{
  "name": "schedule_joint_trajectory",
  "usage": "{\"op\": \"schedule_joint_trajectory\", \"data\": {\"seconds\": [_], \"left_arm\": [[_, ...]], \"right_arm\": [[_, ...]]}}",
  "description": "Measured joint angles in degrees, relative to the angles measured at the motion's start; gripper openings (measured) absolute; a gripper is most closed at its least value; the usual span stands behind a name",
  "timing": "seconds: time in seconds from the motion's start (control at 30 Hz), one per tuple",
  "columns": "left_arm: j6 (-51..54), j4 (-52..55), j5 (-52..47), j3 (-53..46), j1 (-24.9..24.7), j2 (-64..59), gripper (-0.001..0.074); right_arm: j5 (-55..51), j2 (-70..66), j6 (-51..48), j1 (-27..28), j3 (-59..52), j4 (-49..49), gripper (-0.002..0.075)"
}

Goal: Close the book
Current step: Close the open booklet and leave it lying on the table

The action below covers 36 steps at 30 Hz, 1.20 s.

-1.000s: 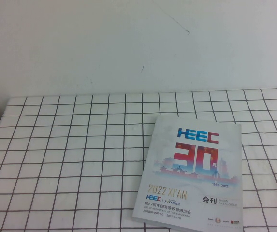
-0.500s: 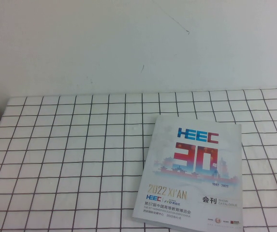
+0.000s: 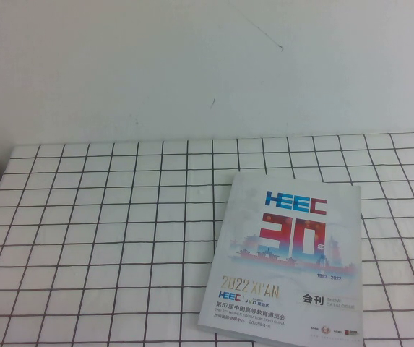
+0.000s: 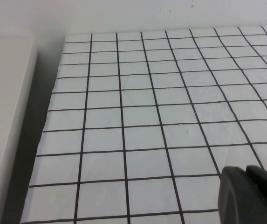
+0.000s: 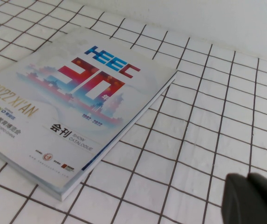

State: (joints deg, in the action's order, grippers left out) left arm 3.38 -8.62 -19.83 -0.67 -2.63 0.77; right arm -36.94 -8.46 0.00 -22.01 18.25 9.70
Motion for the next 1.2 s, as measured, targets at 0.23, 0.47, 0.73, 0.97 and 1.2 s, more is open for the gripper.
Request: {"op": "schedule_joint_trajectory", "data": {"seconds": [0.23,0.47,0.73,0.97,1.2], "left_arm": [[0.0,0.0,0.0,0.0,0.0,0.0,-0.0003],[0.0,0.0,0.0,0.0,0.0,0.0,-0.0003],[-0.1,0.0,0.0,0.0,0.0,0.0,-0.0003],[-0.1,0.0,0.0,0.0,0.0,0.0,-0.0003],[-0.1,0.0,0.0,0.0,0.0,0.0,-0.0003]], "right_arm": [[0.7,1.0,0.0,0.6,-0.7,-0.2,-0.0003],[3.5,6.7,0.0,10.4,-7.6,-0.7,-0.0003],[16.3,9.2,0.0,18.9,-17.5,-0.7,-0.0003],[17.0,9.2,0.4,18.9,-19.5,-1.4,-0.0003],[17.0,9.2,2.8,18.9,-19.5,-1.6,-0.0003]]}}
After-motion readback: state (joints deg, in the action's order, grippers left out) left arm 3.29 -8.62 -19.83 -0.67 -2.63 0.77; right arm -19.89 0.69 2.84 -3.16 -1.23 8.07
